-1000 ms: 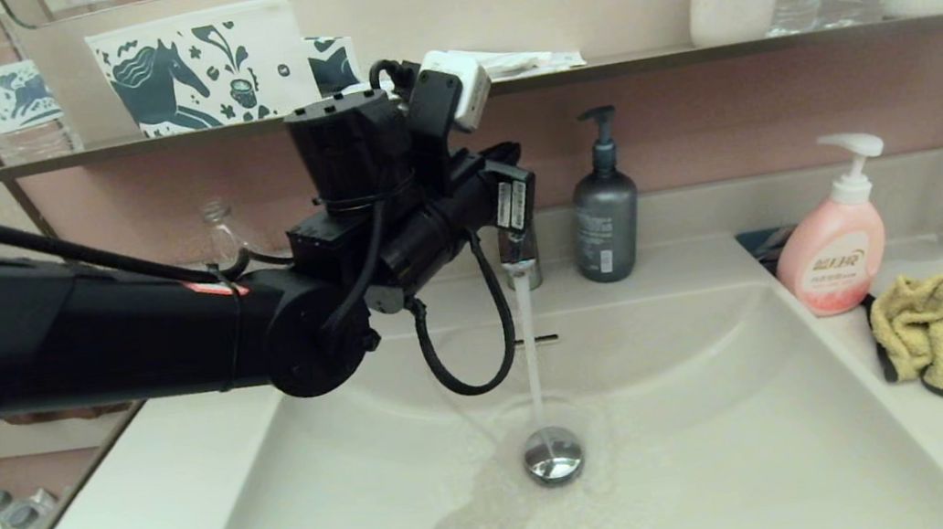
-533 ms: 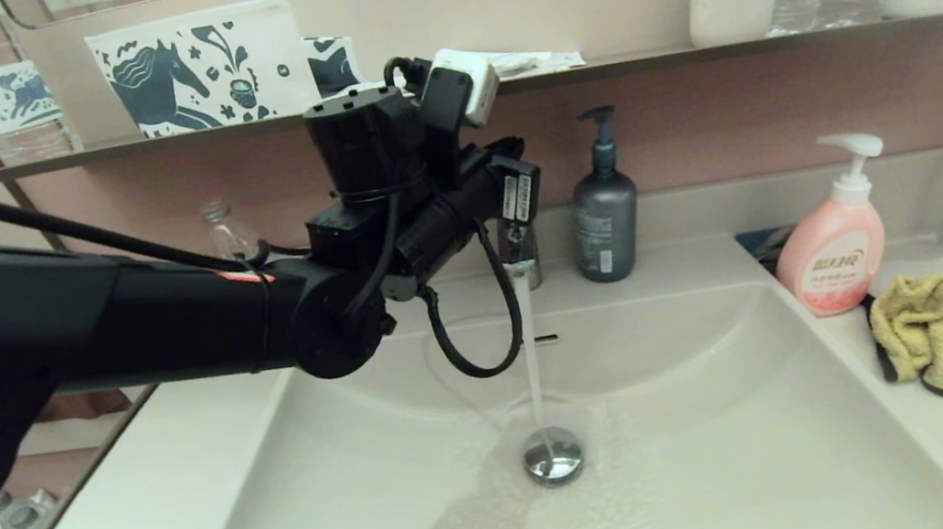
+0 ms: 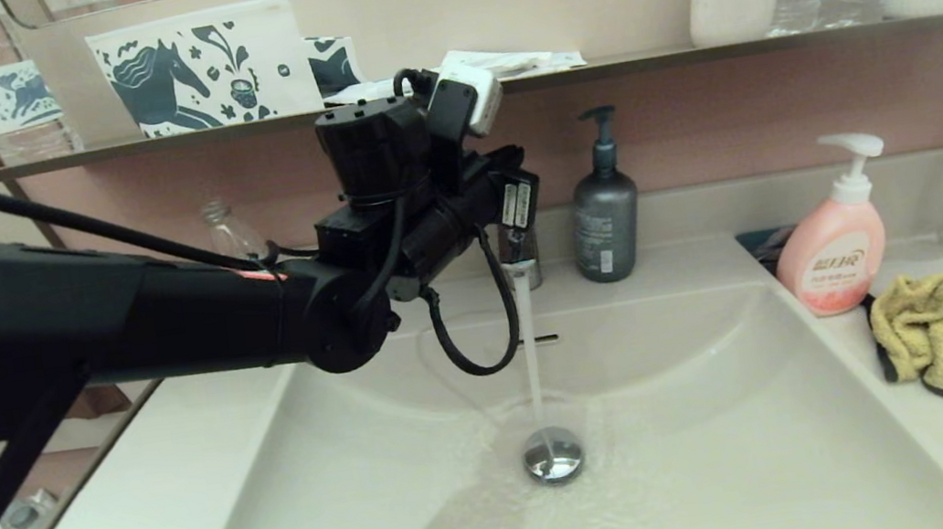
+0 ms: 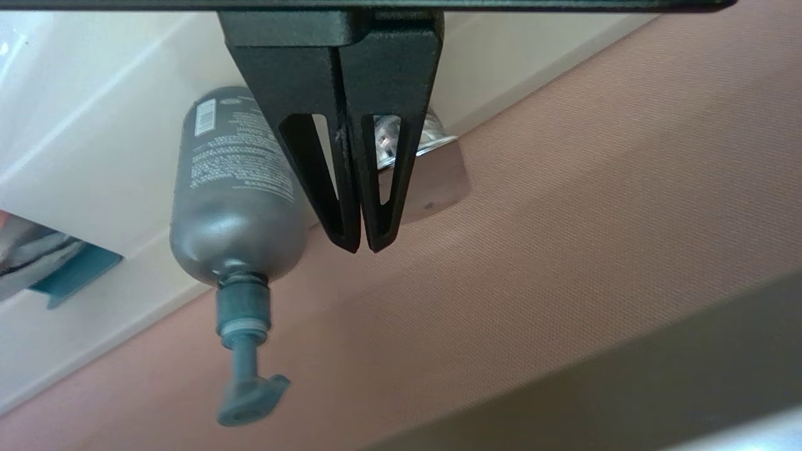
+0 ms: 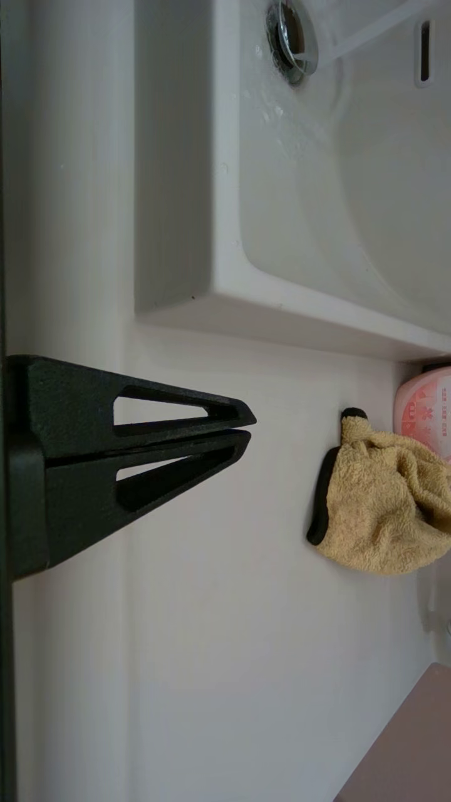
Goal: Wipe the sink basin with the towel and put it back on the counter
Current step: Turn off the faucet
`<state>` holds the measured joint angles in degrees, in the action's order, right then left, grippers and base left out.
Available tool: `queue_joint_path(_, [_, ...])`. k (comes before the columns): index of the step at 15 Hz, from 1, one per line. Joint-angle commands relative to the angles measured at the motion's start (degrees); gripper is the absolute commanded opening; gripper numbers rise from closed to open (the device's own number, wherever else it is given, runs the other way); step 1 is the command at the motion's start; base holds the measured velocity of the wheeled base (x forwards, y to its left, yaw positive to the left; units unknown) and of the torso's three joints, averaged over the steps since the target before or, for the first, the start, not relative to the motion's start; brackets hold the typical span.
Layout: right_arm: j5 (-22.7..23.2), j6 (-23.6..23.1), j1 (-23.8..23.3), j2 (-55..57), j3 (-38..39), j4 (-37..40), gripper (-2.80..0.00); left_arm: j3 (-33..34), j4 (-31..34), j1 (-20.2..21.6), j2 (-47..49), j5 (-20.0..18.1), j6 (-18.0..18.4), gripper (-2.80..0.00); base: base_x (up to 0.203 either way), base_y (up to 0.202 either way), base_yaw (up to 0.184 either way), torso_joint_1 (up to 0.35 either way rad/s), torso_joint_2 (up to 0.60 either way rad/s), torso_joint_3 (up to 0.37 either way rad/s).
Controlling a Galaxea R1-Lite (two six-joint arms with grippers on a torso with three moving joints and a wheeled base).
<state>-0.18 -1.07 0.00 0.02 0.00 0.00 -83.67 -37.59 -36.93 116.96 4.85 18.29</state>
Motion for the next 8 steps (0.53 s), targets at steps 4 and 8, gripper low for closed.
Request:
queue_joint_path(4, [0.01,-0.07,0.00,-0.02,0.00,0.00,-2.80,3.71,-0.08,-0.92,-0.32,0.07,0.08,-2.80,0.000,0.000,0.000,0.000,0.00,0.000])
queue_joint_path(8, [0.01,-0.05,-0.03,-0.02,0.00,0.00,-2.80,6.45,-0.11,-1.25,-1.53,0.16,0.08,-2.80,0.000,0.000,0.000,0.000,0.00,0.000])
